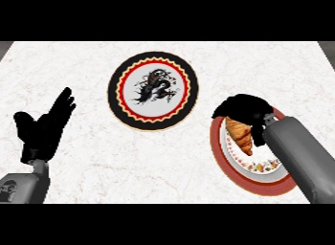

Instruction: Pick the croissant from the plate and place it in the plate

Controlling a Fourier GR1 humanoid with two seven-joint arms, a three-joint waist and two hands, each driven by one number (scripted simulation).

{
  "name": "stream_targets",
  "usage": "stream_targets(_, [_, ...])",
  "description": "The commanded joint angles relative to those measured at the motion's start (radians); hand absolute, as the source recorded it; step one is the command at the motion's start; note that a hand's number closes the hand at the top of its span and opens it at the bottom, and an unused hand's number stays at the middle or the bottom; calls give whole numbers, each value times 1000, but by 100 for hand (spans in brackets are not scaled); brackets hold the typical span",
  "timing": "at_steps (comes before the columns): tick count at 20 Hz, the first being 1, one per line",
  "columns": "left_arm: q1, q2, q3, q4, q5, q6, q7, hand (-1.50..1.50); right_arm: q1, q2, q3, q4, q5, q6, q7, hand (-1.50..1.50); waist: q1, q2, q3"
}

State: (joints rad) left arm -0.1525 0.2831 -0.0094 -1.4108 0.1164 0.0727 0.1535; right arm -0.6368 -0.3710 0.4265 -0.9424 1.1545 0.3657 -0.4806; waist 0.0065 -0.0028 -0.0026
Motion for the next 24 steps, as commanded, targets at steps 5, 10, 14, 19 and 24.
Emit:
stream_targets(5, [-11, -26, 23, 53, -14, -20, -30, 0, 17, 19, -13, 27, 37, -4, -113, 150, -4, 4, 2])
stream_targets(10, [17, -35, 9, -42, -39, -9, 25, 0, 54, 28, -50, 6, 54, -49, -134, 150, -1, 2, 3])
stream_targets(14, [-39, -27, 22, 37, -23, -26, 5, 0, 79, 358, 8, -117, -40, 9, 235, 150, 14, 1, 2])
stream_targets(19, [-61, -49, -21, 29, -31, -43, 13, 0, 65, 366, 48, -204, -184, -98, 419, 150, 93, 6, 6])
stream_targets(24, [-91, -58, -31, 37, -42, -36, 26, 0, 8, 369, 104, -354, -250, -350, 658, 150, 88, -4, 6])
